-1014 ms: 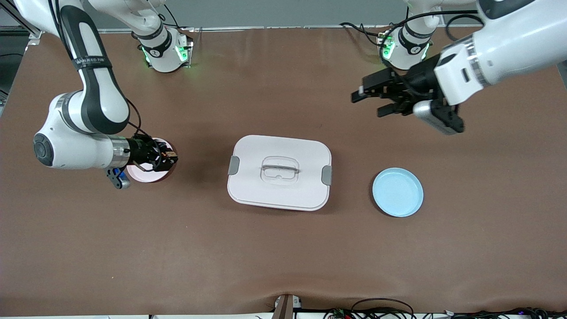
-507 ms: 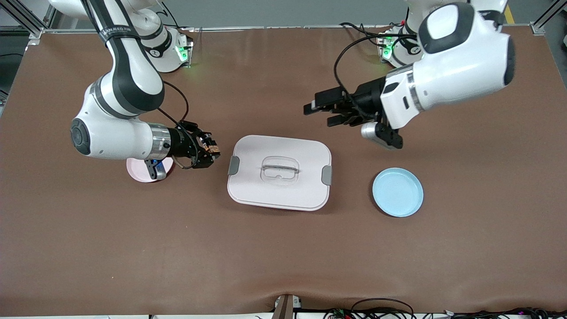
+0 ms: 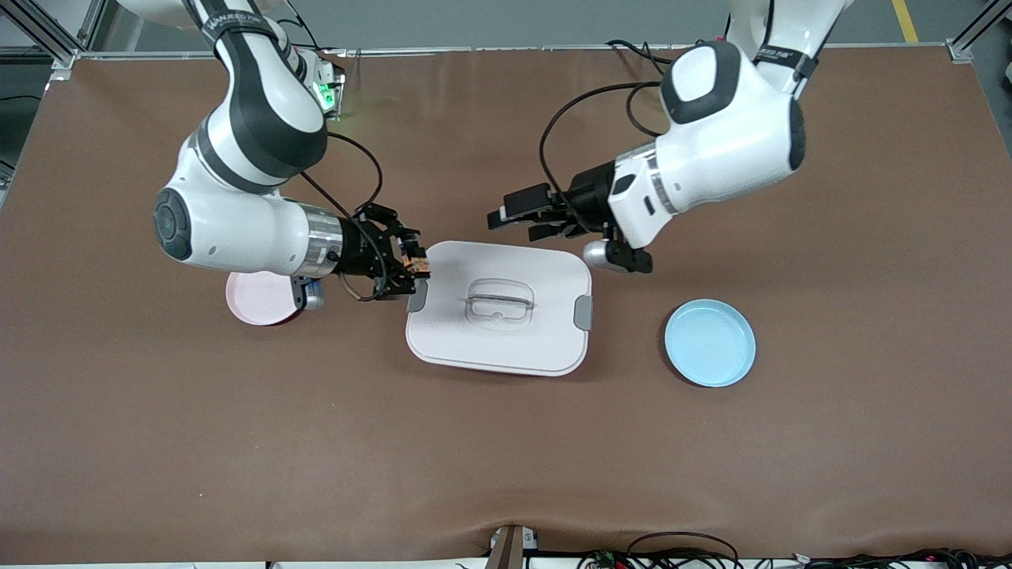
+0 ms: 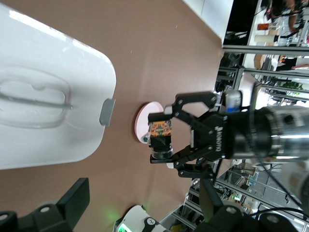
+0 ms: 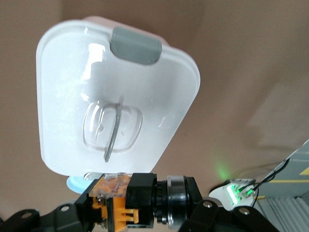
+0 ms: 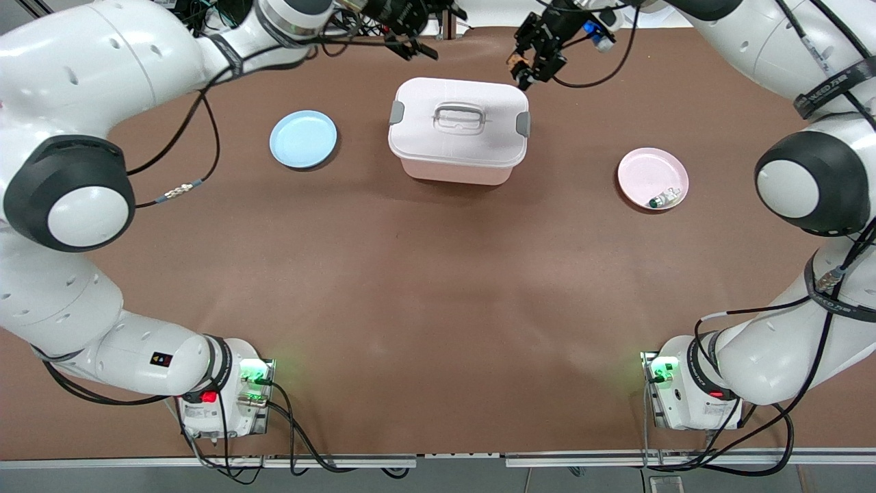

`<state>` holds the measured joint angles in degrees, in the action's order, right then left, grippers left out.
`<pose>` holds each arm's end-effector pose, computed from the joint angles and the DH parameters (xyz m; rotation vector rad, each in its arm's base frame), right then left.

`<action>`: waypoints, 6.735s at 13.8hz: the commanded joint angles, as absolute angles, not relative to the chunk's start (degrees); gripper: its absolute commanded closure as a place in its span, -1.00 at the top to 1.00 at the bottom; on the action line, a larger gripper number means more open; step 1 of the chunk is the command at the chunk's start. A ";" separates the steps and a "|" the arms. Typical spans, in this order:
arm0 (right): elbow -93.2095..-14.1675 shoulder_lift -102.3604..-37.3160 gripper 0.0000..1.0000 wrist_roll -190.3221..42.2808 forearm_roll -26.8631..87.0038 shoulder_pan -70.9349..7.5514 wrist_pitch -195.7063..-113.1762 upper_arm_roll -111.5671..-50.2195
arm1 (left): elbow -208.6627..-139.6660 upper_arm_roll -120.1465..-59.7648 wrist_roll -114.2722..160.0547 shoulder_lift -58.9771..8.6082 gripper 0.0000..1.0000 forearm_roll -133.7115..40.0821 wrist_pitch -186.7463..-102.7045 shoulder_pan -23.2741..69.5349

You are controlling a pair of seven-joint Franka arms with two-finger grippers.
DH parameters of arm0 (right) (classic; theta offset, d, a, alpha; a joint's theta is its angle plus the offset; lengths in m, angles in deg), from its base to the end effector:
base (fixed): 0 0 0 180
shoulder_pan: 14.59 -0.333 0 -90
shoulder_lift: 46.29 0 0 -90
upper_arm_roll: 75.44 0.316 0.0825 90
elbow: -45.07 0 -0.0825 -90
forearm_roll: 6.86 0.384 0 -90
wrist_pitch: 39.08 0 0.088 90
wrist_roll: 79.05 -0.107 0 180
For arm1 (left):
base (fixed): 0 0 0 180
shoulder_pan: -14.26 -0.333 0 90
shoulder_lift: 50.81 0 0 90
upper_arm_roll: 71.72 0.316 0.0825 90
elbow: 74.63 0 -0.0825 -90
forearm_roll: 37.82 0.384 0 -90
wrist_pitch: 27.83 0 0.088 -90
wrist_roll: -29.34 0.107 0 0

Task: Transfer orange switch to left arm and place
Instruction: 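Carry the switch over the white box toward the left gripper, then close the left gripper on the switch held by the right gripper, then open the right gripper and withdraw it while the left gripper pulls away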

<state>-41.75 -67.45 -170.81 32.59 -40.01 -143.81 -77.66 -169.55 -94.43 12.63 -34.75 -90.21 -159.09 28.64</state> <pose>0.5932 0.3142 0.4630 -2.0892 1.7511 0.8099 0.5438 -0.3983 0.5066 2.1922 0.2057 -0.1281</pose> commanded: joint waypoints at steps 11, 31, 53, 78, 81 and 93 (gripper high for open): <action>-27.45 -74.59 -1.00 -188.21 35.50 -45.44 -143.06 -78.08 | -171.13 -94.48 12.55 -30.86 1.00 -90.73 -166.96 31.31; -26.21 -76.43 -1.00 -191.20 35.41 -49.75 -148.68 -78.17 | -171.48 -94.39 12.03 -32.08 1.00 -90.56 -167.22 30.69; -26.21 -78.10 -0.76 -190.94 35.32 -50.45 -151.32 -78.17 | -171.92 -94.39 14.93 -32.61 -1.00 -90.47 -165.02 29.64; -22.87 -72.40 1.00 -114.55 13.91 -33.42 -115.48 -78.61 | -171.13 -93.95 15.11 -54.65 -1.00 -64.75 -134.01 12.16; -22.87 -71.95 1.00 -95.19 7.57 -28.41 -111.78 -78.61 | -171.13 -94.40 12.49 -58.71 -1.00 -52.43 -128.48 12.06; -15.67 -72.65 1.00 -78.79 -4.05 -20.75 -112.47 -80.54 | -170.43 -93.51 -26.92 -51.88 -1.00 -40.99 -124.42 6.08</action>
